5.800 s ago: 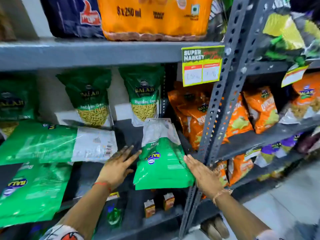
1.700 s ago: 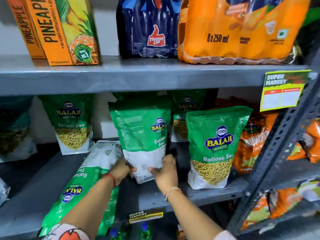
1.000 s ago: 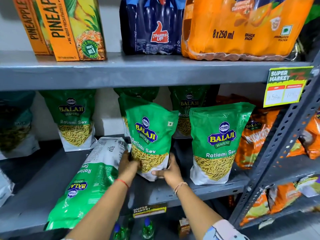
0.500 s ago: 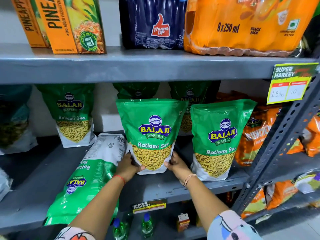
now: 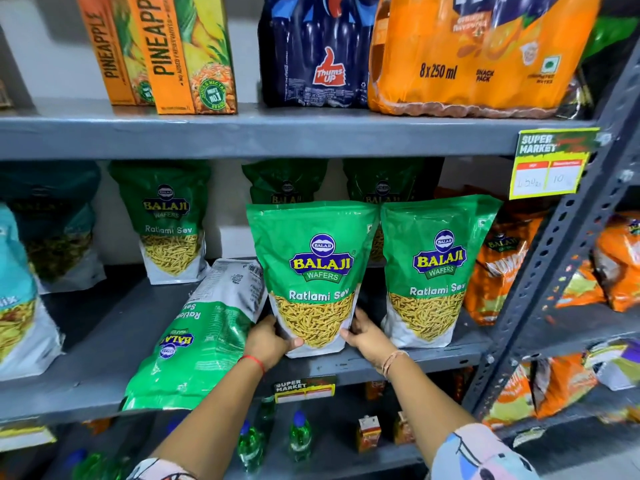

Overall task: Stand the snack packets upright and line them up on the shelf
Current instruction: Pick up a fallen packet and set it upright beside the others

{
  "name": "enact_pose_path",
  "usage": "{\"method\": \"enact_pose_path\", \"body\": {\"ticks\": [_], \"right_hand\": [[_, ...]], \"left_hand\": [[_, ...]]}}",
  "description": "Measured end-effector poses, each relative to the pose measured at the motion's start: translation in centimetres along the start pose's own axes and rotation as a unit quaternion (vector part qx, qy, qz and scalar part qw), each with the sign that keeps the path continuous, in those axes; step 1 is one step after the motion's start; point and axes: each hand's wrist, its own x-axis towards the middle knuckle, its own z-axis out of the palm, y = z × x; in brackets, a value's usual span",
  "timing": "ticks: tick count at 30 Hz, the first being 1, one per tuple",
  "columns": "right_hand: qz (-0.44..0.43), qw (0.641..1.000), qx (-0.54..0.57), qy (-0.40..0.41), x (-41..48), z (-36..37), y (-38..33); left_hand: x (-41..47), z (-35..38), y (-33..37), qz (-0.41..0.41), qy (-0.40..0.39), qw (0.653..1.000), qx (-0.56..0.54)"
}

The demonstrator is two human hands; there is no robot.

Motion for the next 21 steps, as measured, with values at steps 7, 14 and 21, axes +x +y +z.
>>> {"method": "enact_pose_path", "body": {"ticks": [7,14,21], "right_hand": [[-0.014,0.999,0.028,-0.007,-0.6,0.0,0.0],[-0.148,0.943,-0.099,0.282,-7.0,3.6,2.4],[-0.373,0.795,-0.468,0.099,-5.9,11.7,-1.9]], "left_hand": [[-0.6,-0.1,0.3,-0.020,-0.027,0.999,-0.015],[-2.0,-7.1,-2.7,0.151,0.153,0.977,0.009],[1.5,-17.3,-12.6,0.129,0.054,0.926,0.351]]}}
